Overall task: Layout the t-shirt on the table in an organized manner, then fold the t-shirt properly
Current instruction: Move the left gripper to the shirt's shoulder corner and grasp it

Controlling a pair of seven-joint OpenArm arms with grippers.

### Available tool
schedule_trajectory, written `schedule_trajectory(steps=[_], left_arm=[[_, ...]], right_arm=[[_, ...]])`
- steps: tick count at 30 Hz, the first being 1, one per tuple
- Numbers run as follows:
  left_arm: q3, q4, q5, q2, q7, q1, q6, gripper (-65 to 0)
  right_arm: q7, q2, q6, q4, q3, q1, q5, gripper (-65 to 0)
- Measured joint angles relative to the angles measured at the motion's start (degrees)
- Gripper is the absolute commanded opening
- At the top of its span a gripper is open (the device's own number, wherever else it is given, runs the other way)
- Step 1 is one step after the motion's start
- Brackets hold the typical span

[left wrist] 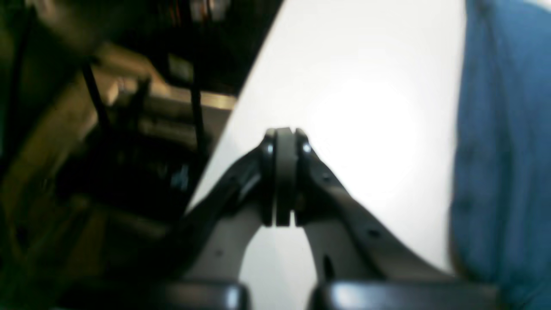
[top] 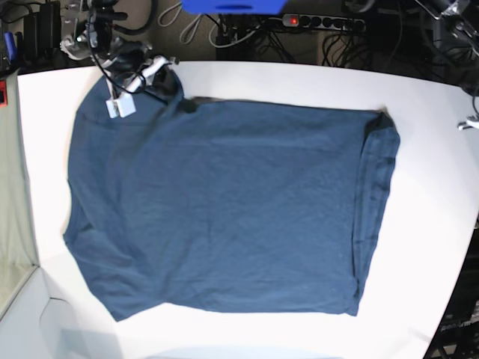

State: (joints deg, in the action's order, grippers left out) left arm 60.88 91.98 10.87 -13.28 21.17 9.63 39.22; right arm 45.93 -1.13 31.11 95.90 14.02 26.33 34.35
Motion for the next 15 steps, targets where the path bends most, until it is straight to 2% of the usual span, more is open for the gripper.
schedule_trajectory(steps=[5, 8, 15], left_arm=[[-0.2, 3.63, 4.57, 0.11, 0.31, -0.44, 0.17, -64.9], [-3.21, 4.79, 5.99, 1.27, -0.04, -1.03, -0.26, -64.7], [-12.24, 6.34, 5.79, 8.41, 0.22, -1.18, -0.24, -64.5]], right_arm=[[1.25, -3.13, 0.13, 4.98, 0.07, 5.64, -1.05, -65.0], [2.95, -4.79, -0.07, 8.09, 0.04, 8.76, -2.45, -65.0], [2.82, -6.43, -0.04, 14.95, 0.0, 13.03, -2.12, -65.0]])
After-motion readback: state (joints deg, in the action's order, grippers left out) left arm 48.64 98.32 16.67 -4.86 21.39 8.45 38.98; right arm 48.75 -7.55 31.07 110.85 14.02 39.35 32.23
